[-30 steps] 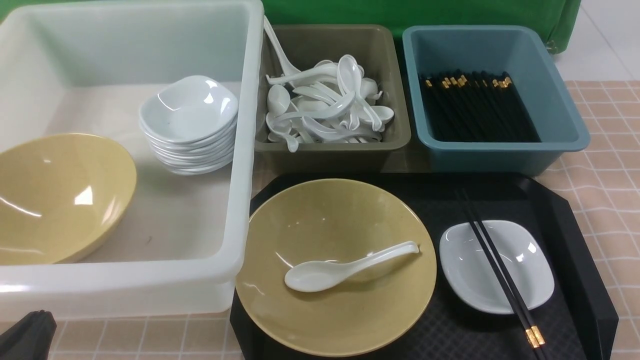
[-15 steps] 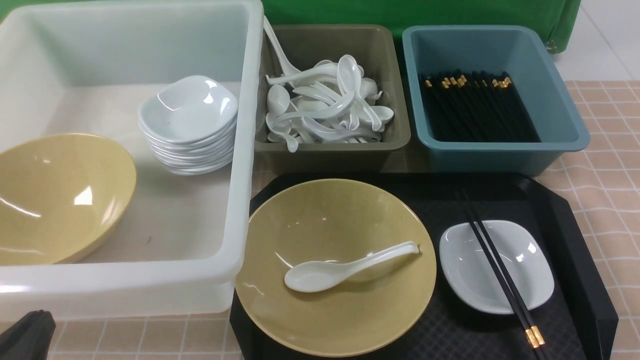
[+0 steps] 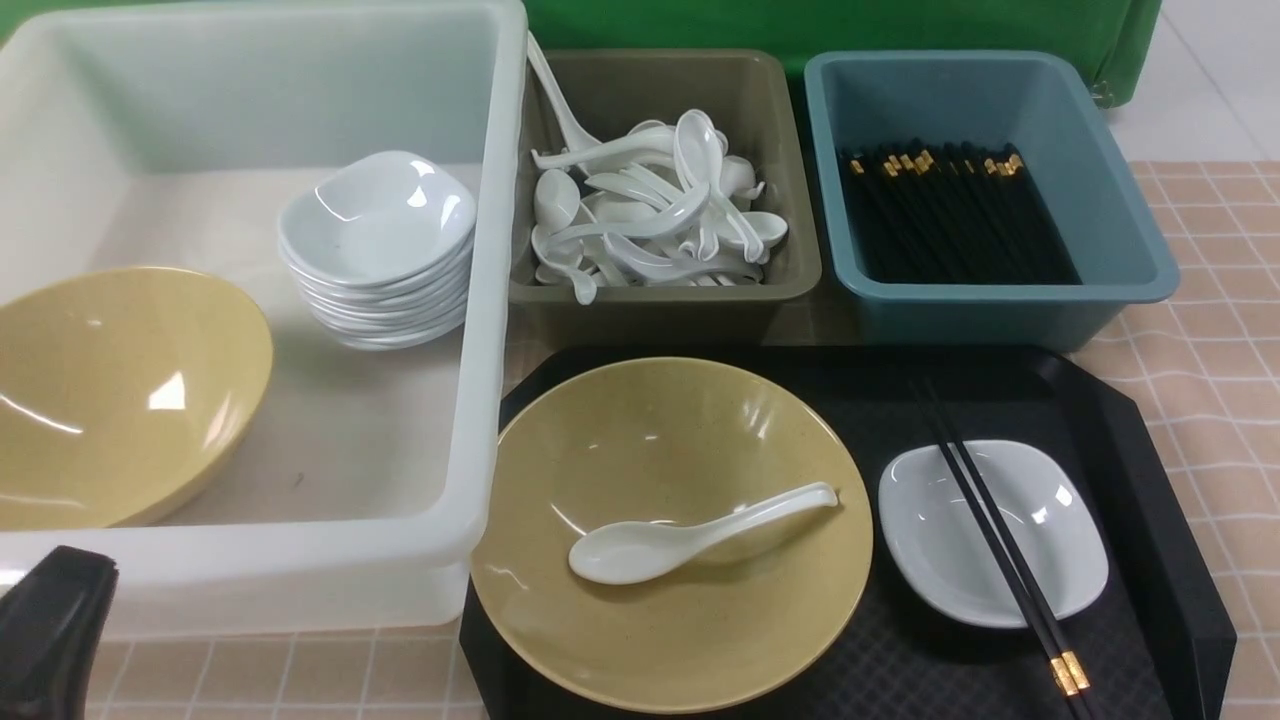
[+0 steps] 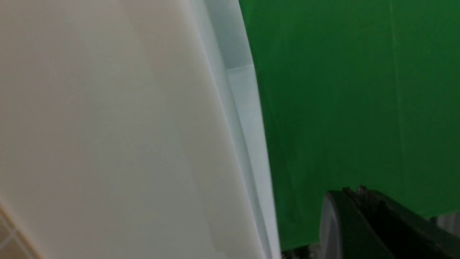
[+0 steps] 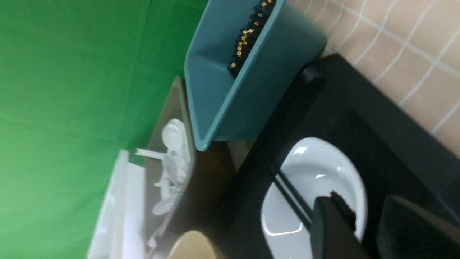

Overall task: On brown table put chopsticks spoon bowls plates into blue grey white boxes.
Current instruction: 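Move the grippers toward the tableware on the black tray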

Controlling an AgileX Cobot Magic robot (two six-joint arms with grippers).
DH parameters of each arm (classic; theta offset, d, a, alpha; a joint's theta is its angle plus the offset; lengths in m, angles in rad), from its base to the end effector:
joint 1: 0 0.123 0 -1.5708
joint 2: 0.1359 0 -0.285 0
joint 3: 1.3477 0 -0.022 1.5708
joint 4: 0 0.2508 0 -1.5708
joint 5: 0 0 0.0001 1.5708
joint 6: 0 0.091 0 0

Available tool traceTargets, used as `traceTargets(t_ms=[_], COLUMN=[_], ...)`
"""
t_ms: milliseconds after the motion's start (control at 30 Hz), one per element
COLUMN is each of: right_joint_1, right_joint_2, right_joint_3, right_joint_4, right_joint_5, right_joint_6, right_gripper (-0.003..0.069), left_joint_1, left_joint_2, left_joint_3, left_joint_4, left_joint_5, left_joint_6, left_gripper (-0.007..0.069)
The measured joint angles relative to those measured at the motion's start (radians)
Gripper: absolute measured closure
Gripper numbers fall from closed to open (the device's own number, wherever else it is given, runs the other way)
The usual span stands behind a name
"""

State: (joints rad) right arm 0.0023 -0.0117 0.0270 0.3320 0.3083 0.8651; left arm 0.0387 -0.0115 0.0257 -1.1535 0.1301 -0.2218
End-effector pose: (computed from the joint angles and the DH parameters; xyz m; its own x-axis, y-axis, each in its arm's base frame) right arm 0.0541 0.0092 0.1784 -0.1743 0.9206 -0.3494 0.1651 0.3771 0.9113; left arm 0.0564 -0.0087 0.2004 -0.0746 -0.9770 -0.1996 0.0354 0.1975 -0.9797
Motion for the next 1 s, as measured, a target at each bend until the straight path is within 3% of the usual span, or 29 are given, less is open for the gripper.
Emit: traceTargets(t_ms=[267, 367, 467, 500, 600, 633, 767, 833, 900, 1000], right_joint_1=[0.000, 0.000, 0.000, 0.000, 0.000, 0.000, 0.000, 0.001, 0.010, 0.017], right_joint_2=[0.000, 0.000, 0.000, 0.000, 0.022, 0.073, 0.286, 0.365, 0.525, 0.718], right_joint_3=[0.000, 0.000, -0.004, -0.009, -0.090, -0.156, -0.358, -0.416, -0.562, -0.736], right_joint_4=[-0.012, -0.012, -0.012, -0.012, -0.012, -0.012, -0.012, -0.013, -0.015, -0.017], right_joint_5=[-0.035, -0.073, -0.096, -0.090, -0.014, 0.008, 0.064, 0.098, 0.205, 0.395], right_joint_6=[-0.053, -0.069, -0.154, -0.170, -0.338, -0.459, -0.753, -0.850, -1.031, -1.177], right_gripper=[0.0422, 0.0422, 0.0422, 0.0422, 0.0454, 0.0490, 0.0609, 0.0619, 0.0621, 0.0621], left_joint_1=[0.000, 0.000, 0.000, 0.000, 0.000, 0.000, 0.000, 0.000, 0.000, -0.010], left_joint_2=[0.000, 0.000, 0.000, 0.001, 0.083, 0.163, 0.446, 0.529, 0.677, 0.834], left_joint_3=[0.000, -0.025, -0.145, -0.162, -0.293, -0.357, -0.573, -0.648, -0.799, -0.958], left_joint_4=[-0.034, -0.019, 0.039, 0.044, 0.158, 0.235, 0.509, 0.590, 0.727, 0.859], left_joint_5=[0.031, 0.070, 0.124, 0.132, 0.226, 0.286, 0.483, 0.549, 0.686, 0.835], left_joint_6=[0.039, 0.119, 0.309, 0.319, 0.415, 0.429, 0.442, 0.445, 0.451, 0.457], left_gripper=[0.0623, 0.0623, 0.0623, 0.0623, 0.0623, 0.0623, 0.0623, 0.0623, 0.0623, 0.0623])
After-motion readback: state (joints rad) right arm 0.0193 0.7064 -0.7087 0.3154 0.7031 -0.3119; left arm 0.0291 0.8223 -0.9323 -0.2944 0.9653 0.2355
